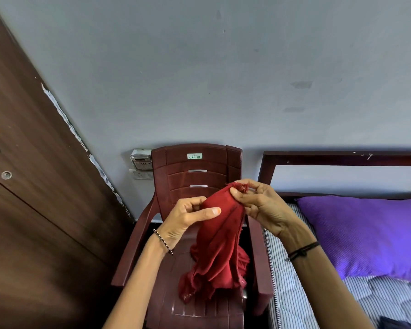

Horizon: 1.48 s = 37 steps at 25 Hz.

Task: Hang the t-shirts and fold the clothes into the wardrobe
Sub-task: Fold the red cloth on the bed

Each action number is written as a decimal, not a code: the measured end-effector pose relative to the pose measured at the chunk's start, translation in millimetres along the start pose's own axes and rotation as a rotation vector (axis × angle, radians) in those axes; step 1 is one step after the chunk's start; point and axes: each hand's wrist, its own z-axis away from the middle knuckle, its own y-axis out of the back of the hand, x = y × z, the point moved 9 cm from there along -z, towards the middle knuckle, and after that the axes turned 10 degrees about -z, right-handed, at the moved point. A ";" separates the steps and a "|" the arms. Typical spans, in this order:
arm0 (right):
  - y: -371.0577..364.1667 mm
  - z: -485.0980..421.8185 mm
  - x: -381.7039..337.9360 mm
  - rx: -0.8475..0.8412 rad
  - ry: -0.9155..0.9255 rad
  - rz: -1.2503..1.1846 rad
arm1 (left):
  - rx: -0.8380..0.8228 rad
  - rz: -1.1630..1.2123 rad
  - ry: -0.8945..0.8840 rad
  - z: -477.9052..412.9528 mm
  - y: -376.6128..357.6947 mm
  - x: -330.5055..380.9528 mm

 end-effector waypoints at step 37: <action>-53.0 -53.8 -179.5 0.228 0.795 0.671 | 0.320 -0.036 -0.032 3.0 70.2 58.0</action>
